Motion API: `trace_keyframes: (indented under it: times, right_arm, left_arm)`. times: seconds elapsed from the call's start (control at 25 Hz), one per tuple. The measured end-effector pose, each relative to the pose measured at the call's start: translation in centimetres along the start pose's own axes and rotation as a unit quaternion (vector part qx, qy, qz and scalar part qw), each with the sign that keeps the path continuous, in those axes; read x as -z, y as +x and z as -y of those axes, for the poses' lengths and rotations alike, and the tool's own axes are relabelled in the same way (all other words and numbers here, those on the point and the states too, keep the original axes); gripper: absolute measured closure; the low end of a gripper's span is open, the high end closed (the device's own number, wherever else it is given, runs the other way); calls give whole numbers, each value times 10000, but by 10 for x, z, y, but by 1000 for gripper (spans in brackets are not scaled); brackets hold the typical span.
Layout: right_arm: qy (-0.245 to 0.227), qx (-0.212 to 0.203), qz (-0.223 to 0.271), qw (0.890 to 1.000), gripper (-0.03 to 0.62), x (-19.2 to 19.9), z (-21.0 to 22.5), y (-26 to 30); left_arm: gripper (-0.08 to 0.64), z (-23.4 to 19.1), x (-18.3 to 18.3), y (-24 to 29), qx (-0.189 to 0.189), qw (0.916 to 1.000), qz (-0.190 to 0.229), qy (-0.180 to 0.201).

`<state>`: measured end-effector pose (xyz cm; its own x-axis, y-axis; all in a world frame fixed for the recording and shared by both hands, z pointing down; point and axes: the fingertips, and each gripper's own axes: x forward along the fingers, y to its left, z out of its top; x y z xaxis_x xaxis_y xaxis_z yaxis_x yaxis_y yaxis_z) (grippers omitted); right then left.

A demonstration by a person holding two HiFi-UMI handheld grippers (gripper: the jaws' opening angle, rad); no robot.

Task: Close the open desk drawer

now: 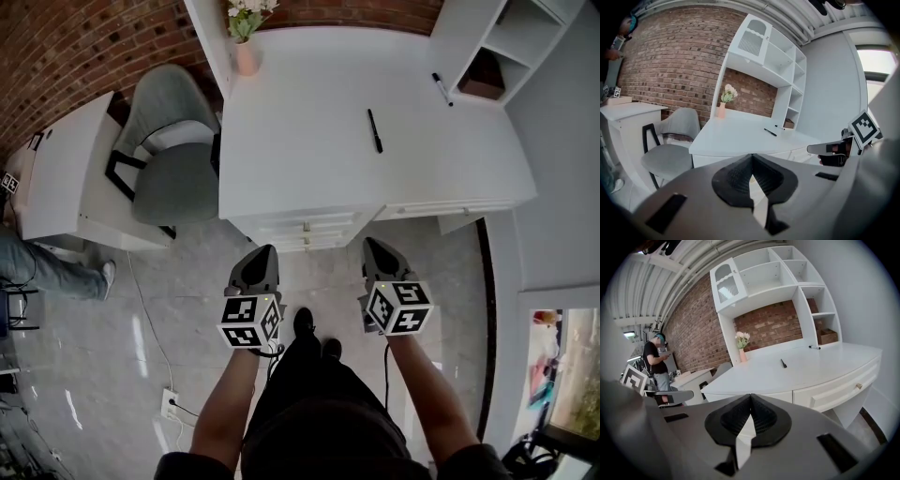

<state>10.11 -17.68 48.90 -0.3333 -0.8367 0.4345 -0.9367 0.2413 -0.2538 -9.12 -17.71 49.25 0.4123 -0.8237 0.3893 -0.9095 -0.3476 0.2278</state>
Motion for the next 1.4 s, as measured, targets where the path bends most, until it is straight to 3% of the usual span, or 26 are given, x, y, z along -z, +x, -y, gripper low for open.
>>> trace_keyframes:
  times: [0.52, 0.72, 1.0, 1.4]
  right_arm:
    - [-269, -611, 646, 9957, 588, -15, -32, -101]
    - [-359, -636, 797, 9941, 588, -11, -33, -133]
    - [-33, -729, 1092, 9913, 588, -18, -33, -170]
    - [-186, -691, 1418, 9873, 588, -28, -36, -204]
  left_arm:
    - [551, 55, 1, -80, -47, 9990, 400, 191]
    - [551, 71, 1, -107, -125, 9979, 531, 352]
    - [551, 89, -8, -143, -99, 9958, 700, 583]
    - [551, 101, -23, -166, -88, 9927, 979, 695]
